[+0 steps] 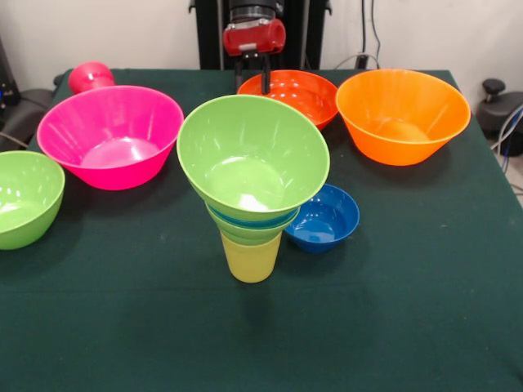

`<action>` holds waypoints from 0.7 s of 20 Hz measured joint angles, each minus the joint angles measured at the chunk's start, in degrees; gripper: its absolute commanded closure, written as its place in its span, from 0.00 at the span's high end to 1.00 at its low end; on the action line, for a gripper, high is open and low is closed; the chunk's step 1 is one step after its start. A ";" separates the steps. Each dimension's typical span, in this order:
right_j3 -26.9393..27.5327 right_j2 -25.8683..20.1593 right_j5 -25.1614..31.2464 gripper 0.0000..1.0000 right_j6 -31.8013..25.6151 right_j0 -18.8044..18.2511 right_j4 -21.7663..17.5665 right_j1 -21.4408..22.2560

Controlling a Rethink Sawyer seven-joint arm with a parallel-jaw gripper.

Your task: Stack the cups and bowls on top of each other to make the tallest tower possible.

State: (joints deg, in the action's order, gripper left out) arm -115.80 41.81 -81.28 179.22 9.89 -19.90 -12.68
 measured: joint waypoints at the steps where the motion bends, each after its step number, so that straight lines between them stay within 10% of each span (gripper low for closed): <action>1: 0.02 -0.12 0.23 1.00 0.00 -0.08 -0.21 0.11; 14: 0.45 -2.10 2.45 1.00 0.00 -2.53 -3.42 1.83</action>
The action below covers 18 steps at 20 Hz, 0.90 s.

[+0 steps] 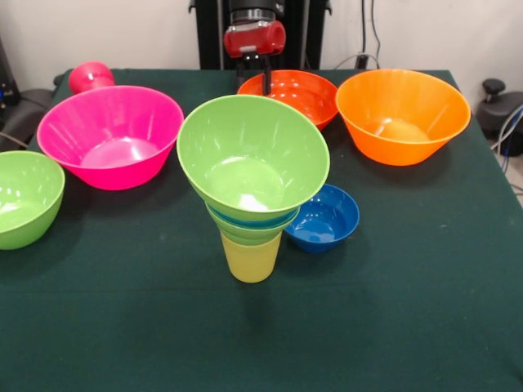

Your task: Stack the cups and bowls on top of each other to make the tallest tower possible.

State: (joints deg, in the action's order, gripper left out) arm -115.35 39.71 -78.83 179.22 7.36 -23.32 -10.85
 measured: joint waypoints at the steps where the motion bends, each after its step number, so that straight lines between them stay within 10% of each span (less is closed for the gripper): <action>1: 0.01 -0.08 0.12 1.00 0.00 -0.02 -0.13 0.10; 4: 0.04 -0.57 1.06 1.00 0.00 -0.02 -1.02 0.46; 5: 0.09 -0.92 1.64 0.00 0.00 -0.02 -1.58 0.60; 18: 1.22 -3.92 8.34 0.00 0.00 -3.21 -15.81 4.94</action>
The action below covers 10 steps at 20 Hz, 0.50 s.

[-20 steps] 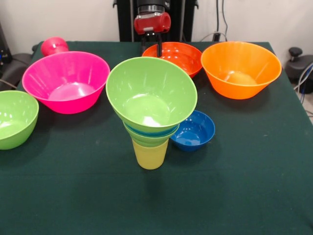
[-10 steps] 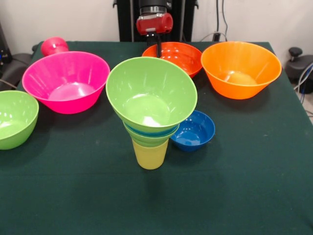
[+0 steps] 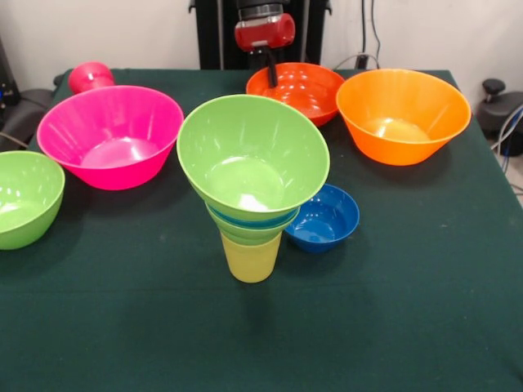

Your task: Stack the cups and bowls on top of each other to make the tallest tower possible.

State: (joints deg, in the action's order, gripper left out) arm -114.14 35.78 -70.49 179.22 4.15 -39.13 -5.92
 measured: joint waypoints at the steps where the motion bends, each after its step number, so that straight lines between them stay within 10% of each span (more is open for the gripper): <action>1: 0.00 -0.51 0.77 0.00 0.00 -0.53 -1.49 0.46; 10: 0.07 -5.58 7.28 0.00 0.15 -5.68 -11.93 4.55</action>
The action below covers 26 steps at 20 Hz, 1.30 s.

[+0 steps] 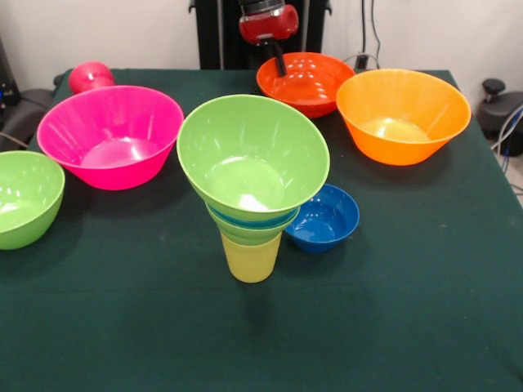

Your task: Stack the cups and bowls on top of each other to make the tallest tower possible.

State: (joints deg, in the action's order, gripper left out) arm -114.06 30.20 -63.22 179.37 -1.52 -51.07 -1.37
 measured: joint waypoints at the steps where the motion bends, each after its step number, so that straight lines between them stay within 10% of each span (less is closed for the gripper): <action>1: -0.01 -0.59 0.80 0.00 0.09 -0.59 -0.93 0.48; 26: -5.98 -2.42 4.08 0.00 0.19 -5.49 -2.70 8.94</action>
State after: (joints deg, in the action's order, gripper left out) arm -120.05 27.78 -59.14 179.56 -7.02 -53.77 7.57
